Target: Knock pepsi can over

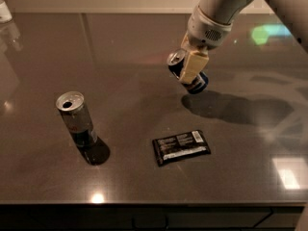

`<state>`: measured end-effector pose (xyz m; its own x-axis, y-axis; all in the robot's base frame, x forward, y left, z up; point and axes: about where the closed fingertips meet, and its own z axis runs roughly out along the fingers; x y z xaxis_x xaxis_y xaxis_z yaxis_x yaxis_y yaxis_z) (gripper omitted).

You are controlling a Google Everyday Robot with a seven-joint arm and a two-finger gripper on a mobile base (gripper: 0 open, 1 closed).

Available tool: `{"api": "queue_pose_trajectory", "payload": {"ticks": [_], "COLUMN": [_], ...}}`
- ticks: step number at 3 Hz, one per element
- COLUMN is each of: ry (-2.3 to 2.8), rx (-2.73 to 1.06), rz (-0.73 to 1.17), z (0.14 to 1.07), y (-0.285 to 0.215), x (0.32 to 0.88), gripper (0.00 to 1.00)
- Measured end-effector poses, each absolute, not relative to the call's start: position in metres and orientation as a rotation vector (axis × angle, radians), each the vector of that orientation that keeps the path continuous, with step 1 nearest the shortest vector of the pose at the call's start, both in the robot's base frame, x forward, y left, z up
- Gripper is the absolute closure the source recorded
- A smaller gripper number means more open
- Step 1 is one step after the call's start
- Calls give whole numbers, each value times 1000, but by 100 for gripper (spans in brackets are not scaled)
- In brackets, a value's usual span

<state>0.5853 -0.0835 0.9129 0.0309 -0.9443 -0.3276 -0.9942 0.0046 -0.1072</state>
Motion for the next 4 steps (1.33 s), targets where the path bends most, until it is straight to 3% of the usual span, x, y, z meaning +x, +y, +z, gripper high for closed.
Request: {"api": "queue_pose_trajectory", "payload": {"ticks": [1,2,4], "ry": [1981,1984,1964], "rx": [-2116,-2238,-2424], "rz": [175,117,-55], "z": [901,886,864], "y": [-93,-98,-103], "x": [583,583,582], "gripper": [100,82,36]}}
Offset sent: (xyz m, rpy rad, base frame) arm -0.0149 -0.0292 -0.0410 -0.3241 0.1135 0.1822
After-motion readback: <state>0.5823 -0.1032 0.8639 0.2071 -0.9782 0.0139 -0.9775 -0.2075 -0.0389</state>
